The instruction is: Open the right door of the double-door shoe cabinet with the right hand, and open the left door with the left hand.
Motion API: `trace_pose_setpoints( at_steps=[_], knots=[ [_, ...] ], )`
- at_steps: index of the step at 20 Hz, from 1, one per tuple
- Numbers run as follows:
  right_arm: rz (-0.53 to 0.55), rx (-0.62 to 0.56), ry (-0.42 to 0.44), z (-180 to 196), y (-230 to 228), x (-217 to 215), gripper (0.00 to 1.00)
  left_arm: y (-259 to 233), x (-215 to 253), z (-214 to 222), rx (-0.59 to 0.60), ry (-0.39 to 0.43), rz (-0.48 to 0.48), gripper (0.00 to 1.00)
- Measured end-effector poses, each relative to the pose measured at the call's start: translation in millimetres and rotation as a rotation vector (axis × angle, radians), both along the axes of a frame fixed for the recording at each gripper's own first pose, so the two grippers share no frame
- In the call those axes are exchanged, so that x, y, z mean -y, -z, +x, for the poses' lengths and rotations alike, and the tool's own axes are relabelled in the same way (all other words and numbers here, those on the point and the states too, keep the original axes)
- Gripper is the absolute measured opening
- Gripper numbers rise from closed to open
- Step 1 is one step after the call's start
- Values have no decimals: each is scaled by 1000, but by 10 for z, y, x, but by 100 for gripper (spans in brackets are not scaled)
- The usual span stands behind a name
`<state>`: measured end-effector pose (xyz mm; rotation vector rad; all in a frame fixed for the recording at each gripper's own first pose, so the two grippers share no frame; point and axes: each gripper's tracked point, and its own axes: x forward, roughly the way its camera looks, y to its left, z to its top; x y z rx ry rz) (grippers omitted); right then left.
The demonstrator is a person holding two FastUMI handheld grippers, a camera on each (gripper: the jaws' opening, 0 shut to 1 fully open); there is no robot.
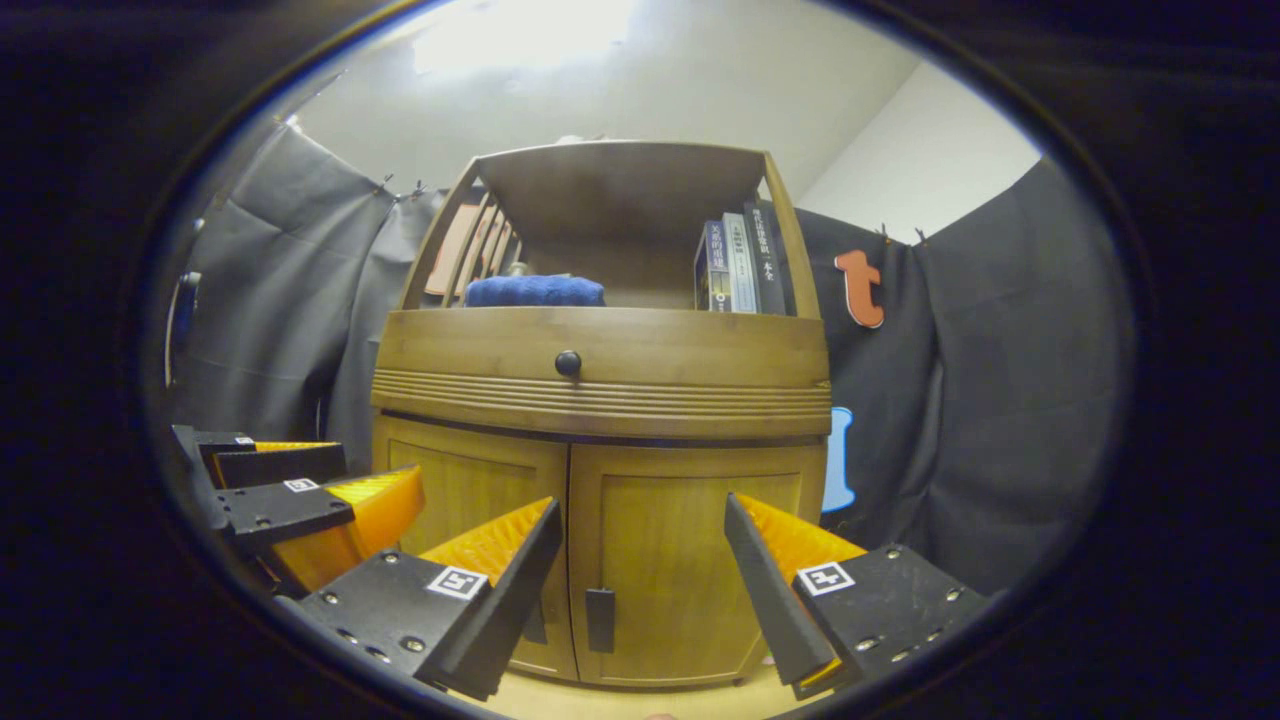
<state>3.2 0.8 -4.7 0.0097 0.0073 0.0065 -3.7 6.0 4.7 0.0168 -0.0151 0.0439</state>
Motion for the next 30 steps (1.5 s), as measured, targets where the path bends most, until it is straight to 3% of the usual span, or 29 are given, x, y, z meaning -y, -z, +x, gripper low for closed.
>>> trace_pose_setpoints(
  at_steps=[9,17,18,21,22,25,27,29,30],
  knots=[
    [-24,-60,-23,155,302,-45,96,12,-147,-61,-7,-37,13,97],
    [-54,-284,-68,667,1307,-200,96,-32,-640,-277,-4,-169,79,94],
    [-45,-322,-78,728,1449,-234,84,-34,-712,-303,-7,-192,88,96],
    [-25,-413,-83,896,1771,-358,58,-35,-934,-394,-16,-261,119,97],
    [-15,-435,-86,901,1848,-399,53,-42,-998,-413,-18,-282,129,94],
    [7,-469,-86,1042,2080,-462,53,-32,-1154,-491,-29,-334,148,94],
    [2,-473,-73,1010,2092,-463,34,-25,-1222,-521,-38,-356,153,94],
    [11,-472,-50,919,1968,-439,36,-7,-1257,-542,-45,-367,150,94],
    [11,-480,-38,1002,2087,-453,31,3,-1262,-545,-48,-368,146,95]
  ],
)
